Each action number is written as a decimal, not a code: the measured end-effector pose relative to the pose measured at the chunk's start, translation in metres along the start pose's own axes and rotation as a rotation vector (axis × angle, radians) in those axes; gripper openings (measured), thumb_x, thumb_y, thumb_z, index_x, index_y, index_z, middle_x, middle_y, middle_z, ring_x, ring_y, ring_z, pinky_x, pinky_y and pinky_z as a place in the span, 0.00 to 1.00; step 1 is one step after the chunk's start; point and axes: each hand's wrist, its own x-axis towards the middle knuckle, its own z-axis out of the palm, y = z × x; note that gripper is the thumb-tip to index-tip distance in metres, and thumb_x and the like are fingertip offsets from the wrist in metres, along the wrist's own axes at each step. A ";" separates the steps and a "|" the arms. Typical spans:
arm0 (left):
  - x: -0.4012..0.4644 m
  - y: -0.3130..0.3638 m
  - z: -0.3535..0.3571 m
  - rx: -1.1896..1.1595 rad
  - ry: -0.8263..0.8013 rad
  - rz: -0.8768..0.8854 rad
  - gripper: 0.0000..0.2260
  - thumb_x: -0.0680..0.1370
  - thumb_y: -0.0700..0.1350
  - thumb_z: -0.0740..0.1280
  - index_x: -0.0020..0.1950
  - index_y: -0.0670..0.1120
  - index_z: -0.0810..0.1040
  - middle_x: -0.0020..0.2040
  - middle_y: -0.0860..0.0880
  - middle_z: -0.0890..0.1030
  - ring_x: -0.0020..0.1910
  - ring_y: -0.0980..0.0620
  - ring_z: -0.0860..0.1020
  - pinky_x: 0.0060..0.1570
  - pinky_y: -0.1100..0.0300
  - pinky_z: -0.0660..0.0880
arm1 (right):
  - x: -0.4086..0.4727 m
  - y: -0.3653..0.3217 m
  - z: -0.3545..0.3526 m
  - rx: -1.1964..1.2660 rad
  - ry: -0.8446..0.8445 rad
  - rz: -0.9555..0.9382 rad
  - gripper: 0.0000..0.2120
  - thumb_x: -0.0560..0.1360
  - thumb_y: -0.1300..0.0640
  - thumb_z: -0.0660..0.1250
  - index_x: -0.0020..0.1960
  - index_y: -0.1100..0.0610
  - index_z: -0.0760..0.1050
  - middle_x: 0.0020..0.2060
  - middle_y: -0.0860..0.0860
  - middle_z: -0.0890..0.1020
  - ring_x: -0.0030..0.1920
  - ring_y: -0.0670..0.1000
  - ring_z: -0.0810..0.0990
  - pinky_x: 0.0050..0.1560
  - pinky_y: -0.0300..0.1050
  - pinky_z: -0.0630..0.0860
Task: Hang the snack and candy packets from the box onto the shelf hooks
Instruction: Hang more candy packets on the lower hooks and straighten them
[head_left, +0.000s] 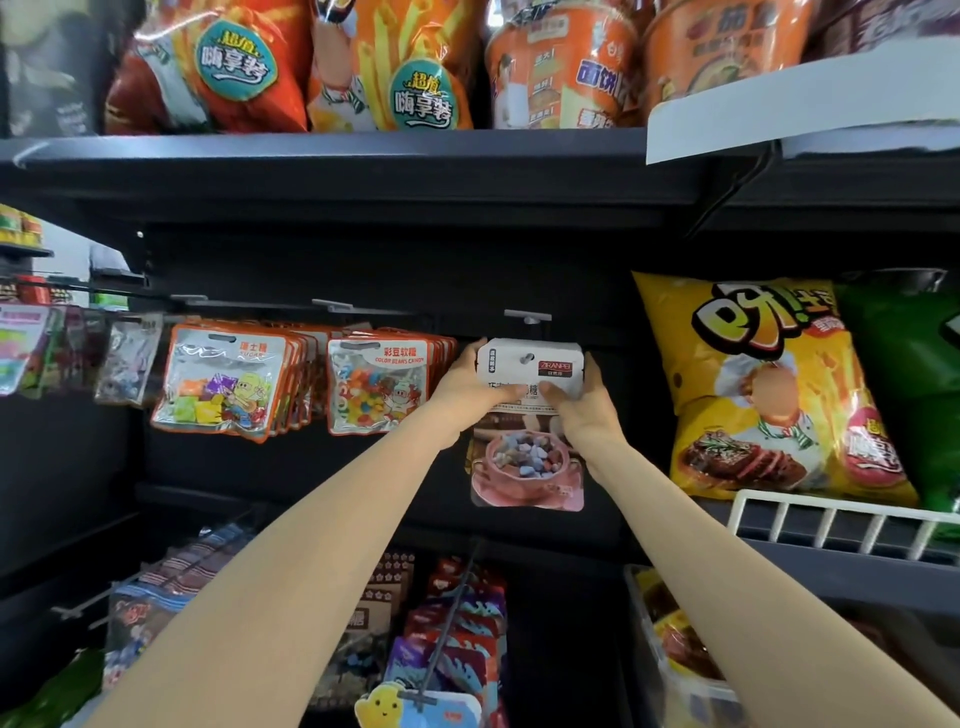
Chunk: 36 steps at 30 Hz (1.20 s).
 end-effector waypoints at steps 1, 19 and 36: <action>0.000 0.001 -0.001 0.013 0.003 0.005 0.37 0.71 0.41 0.73 0.75 0.49 0.58 0.65 0.49 0.74 0.64 0.51 0.72 0.56 0.60 0.70 | -0.001 0.000 0.001 -0.004 0.004 -0.009 0.31 0.77 0.58 0.65 0.76 0.51 0.54 0.66 0.54 0.74 0.65 0.55 0.73 0.60 0.51 0.73; -0.059 -0.015 -0.027 0.552 0.435 0.417 0.13 0.77 0.42 0.66 0.61 0.46 0.74 0.56 0.49 0.78 0.54 0.54 0.77 0.51 0.62 0.75 | -0.062 -0.002 0.015 -0.403 0.062 -0.527 0.11 0.78 0.60 0.63 0.60 0.55 0.72 0.58 0.49 0.73 0.57 0.46 0.73 0.50 0.35 0.72; -0.020 -0.057 -0.120 0.372 0.335 0.092 0.41 0.68 0.47 0.76 0.74 0.44 0.57 0.68 0.46 0.70 0.68 0.47 0.69 0.67 0.49 0.68 | -0.030 -0.037 0.113 -0.261 -0.237 -0.345 0.37 0.77 0.59 0.66 0.77 0.45 0.48 0.74 0.55 0.58 0.70 0.54 0.66 0.64 0.46 0.69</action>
